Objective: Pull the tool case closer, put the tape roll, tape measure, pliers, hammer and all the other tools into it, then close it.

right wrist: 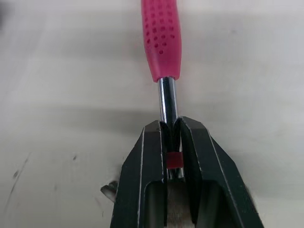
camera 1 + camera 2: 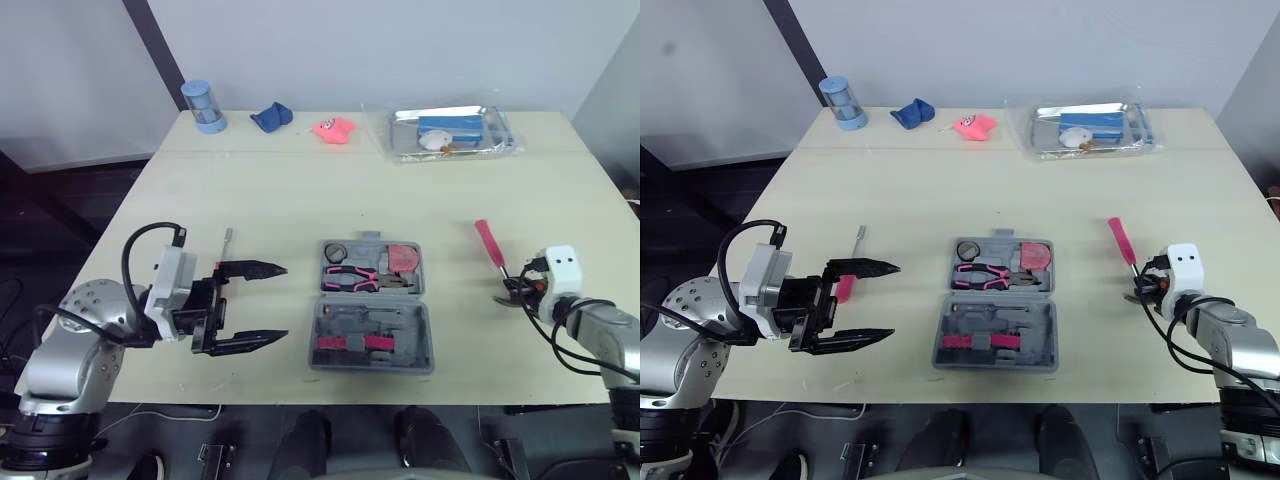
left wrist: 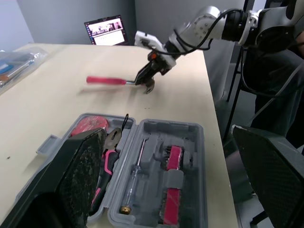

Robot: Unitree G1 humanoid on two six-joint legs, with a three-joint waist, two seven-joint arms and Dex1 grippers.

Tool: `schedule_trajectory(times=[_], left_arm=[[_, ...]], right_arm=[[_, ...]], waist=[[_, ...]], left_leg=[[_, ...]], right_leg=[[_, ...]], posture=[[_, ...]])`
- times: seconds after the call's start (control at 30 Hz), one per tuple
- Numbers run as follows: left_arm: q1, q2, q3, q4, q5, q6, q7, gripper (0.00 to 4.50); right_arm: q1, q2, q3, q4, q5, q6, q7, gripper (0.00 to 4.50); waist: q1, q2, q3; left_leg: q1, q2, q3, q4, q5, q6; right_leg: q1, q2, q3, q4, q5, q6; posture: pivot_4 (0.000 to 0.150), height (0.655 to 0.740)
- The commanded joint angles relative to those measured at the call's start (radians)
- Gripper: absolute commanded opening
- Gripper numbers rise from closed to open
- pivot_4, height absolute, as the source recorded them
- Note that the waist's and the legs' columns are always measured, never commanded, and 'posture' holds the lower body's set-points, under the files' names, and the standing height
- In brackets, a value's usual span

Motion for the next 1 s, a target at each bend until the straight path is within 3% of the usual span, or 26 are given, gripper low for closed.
schedule_trajectory(times=[0.03,0.23,0.57,0.8,1.0], left_arm=[[-0.002,0.015,0.036,0.015,-0.012,-0.011,-0.016,4.5],[-0.012,0.015,0.029,0.038,-0.005,-0.021,-0.03,4.5],[-0.021,0.014,0.023,0.037,-0.005,-0.022,-0.032,4.5],[-0.032,0.018,0.01,-0.004,-0.02,0.004,-0.028,4.5],[-0.04,0.013,0.005,-0.026,-0.025,0.018,-0.018,4.5]], right_arm=[[0.024,-0.057,-0.059,-0.11,0.04,-0.025,0.065,0.09],[0.035,-0.103,-0.069,-0.127,0.057,-0.031,0.112,0.09],[0.034,-0.063,0.003,-0.075,0.027,-0.036,0.094,0.09],[-0.053,-0.031,0.07,0.086,-0.035,-0.006,0.036,0.09],[-0.061,-0.021,0.069,0.12,-0.037,0.07,0.003,0.09]], waist=[[-0.001,0.0,0.0],[-0.002,0.0,0.001],[-0.001,0.0,0.001],[-0.001,0.0,0.001],[0.006,-0.001,0.001]], left_leg=[[0.0,0.0,0.0,0.0,0.0,0.0],[0.0,0.0,0.0,0.0,0.0,0.0],[0.0,0.0,0.0,0.0,0.0,0.0],[0.0,0.0,0.0,0.0,0.0,0.0],[-0.001,0.0,0.0,0.0,0.0,0.0]], right_leg=[[0.0,0.0,0.0,0.0,0.0,0.0],[0.0,0.0,0.0,0.0,0.0,0.0],[0.0,0.0,0.0,0.0,0.0,0.0],[0.0,0.0,0.0,0.0,0.0,0.0],[0.0,0.0,-0.001,-0.001,0.0,0.0]], posture=[[0.15,0.74],[0.15,0.74],[0.15,0.74],[0.15,0.74],[0.15,0.74]])
